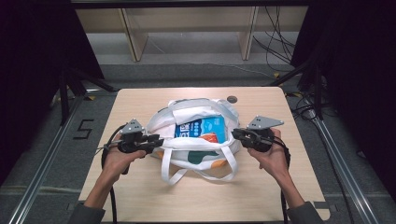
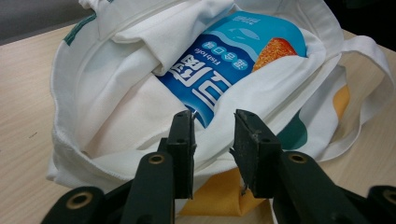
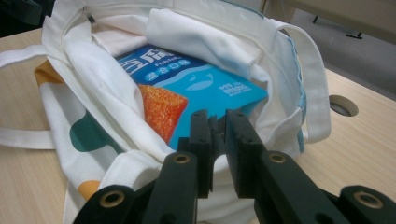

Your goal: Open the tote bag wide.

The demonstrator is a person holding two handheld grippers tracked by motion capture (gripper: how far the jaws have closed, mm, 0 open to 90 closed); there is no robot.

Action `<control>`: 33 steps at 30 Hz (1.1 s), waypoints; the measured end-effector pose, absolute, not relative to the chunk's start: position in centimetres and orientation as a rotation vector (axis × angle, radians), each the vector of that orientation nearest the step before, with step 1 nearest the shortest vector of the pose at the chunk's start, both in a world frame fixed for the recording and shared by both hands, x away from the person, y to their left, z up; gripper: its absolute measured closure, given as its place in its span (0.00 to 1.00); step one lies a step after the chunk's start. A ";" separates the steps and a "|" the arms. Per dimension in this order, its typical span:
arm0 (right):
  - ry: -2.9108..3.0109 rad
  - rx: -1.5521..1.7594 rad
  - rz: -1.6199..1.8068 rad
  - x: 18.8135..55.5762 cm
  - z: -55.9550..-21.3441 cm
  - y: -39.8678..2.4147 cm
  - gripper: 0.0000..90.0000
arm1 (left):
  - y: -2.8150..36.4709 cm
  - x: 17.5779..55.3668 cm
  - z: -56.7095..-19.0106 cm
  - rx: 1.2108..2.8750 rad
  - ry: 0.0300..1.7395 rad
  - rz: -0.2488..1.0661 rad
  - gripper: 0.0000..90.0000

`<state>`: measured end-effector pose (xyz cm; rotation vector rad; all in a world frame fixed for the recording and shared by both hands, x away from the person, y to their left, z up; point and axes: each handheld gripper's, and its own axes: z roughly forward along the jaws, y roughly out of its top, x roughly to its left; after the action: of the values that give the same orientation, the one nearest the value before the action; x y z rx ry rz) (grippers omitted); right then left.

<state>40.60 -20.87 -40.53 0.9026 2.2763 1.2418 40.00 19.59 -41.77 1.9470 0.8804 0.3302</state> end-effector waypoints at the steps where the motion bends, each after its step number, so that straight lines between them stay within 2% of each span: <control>1: 2.258 0.887 1.248 40.7 -40.6 -20.9 0.90 | 19.5 39.9 -41.8 1.937 0.885 0.337 0.74; 6: 2.261 0.906 1.252 40.7 -40.5 -21.2 0.87 | 19.6 39.6 -41.7 1.943 0.875 0.322 0.70; 16: 2.215 0.929 1.269 40.3 -40.5 -22.0 0.73 | 19.5 38.6 -41.2 1.939 0.870 0.319 0.56; 33: 2.204 0.965 1.271 39.1 -40.4 -22.8 0.53 | 19.0 37.0 -41.1 1.938 0.850 0.294 0.38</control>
<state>39.11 -22.82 -40.40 0.9648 2.2041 1.2706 37.03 19.03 -41.09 1.9376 0.8499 0.2943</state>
